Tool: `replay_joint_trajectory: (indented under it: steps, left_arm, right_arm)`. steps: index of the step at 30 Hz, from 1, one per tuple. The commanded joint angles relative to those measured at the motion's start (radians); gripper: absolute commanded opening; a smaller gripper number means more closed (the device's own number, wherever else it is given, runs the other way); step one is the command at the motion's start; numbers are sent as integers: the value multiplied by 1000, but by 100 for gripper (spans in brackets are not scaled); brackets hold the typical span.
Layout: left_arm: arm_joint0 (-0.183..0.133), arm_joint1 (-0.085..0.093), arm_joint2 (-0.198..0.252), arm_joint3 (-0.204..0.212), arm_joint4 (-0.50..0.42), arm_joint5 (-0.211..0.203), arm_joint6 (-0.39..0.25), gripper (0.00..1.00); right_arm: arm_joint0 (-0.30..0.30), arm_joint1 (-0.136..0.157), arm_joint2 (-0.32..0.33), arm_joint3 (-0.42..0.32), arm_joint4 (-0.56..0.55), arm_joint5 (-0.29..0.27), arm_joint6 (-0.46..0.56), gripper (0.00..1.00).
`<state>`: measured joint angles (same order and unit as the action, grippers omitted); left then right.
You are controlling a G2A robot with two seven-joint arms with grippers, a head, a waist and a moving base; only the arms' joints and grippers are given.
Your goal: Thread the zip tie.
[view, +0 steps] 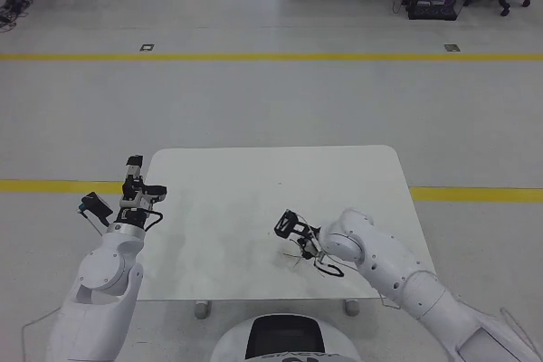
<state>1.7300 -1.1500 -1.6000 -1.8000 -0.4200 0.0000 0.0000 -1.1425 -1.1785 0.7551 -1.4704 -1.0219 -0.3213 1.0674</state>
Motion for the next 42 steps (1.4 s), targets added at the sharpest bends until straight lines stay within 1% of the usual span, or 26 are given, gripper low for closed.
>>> replay_joint_trajectory:
  steps: [1,3,5,35,37,42]
  left_arm:
    - [0,0,0,0,0,0,0,100]
    - [0,0,0,0,0,0,0,100]
    - [0,0,0,0,0,0,0,100]
    - [0,0,0,0,0,0,0,100]
    - [0,0,0,0,0,0,0,100]
    - [0,0,0,0,0,0,0,100]
  right_arm:
    - [-41,19,43,-39,12,-19,-28,0]
    - [-69,41,49,-83,38,-19,-49,0]
    - [-68,64,43,-95,62,-19,-59,0]
    - [-68,64,43,-95,62,-19,-59,0]
    - [-80,64,50,-80,85,-19,-104,0]
    - [-85,74,69,-47,129,-19,-198,0]
